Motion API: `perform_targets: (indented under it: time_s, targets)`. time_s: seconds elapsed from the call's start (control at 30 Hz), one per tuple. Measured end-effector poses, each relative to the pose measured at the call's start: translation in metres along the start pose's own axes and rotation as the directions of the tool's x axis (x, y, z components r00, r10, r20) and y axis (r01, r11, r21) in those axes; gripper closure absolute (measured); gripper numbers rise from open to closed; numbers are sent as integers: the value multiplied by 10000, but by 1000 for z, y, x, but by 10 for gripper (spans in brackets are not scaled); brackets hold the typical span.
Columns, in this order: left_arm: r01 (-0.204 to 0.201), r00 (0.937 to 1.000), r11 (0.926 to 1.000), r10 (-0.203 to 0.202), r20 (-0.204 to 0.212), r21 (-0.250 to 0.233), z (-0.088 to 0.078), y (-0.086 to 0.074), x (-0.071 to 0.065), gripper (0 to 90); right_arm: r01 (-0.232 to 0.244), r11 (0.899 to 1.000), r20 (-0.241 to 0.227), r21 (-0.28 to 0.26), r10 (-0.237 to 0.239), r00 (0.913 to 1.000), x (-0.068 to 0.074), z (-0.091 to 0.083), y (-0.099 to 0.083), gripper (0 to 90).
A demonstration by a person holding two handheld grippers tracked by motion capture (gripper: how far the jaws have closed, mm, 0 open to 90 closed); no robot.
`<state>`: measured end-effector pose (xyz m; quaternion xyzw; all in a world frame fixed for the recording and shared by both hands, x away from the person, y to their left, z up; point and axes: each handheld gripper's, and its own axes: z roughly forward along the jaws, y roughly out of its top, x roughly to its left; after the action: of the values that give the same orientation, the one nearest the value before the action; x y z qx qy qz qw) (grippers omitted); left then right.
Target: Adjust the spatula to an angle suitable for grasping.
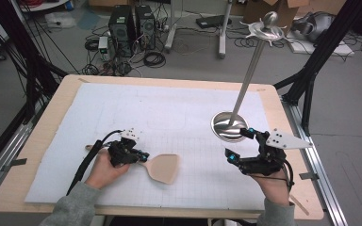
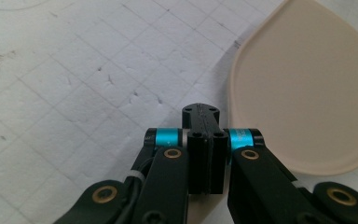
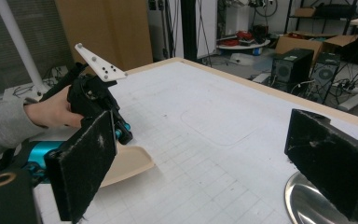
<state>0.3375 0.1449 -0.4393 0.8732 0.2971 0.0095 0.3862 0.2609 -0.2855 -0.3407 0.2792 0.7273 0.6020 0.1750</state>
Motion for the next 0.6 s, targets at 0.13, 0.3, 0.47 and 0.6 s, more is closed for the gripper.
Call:
perform_targets:
  time_s: [0.13, 0.3, 0.47, 0.6]
  targets:
    - [-169, 9999, 9999, 169, 36, 15, -1, -3, -7, 895, -44, 10000, 38, 23, 44, 10000, 0, 0, 0, 81]
    - [-242, 9997, 9997, 242, 23, 30, -1, -3, -9, 895, -19, 10000, 26, -43, 19, 10000, 0, 0, 0, 81]
    - [-244, 9996, 9997, 243, -124, -85, -3, -3, -10, 895, -15, 10000, 27, -36, 16, 10000, 0, 0, 1, 81]
    - [-155, 9996, 9973, 139, -233, -713, -15, -4, -11, 895, 1, 10000, 26, -29, -1, 10000, -1, 0, 1, 80]
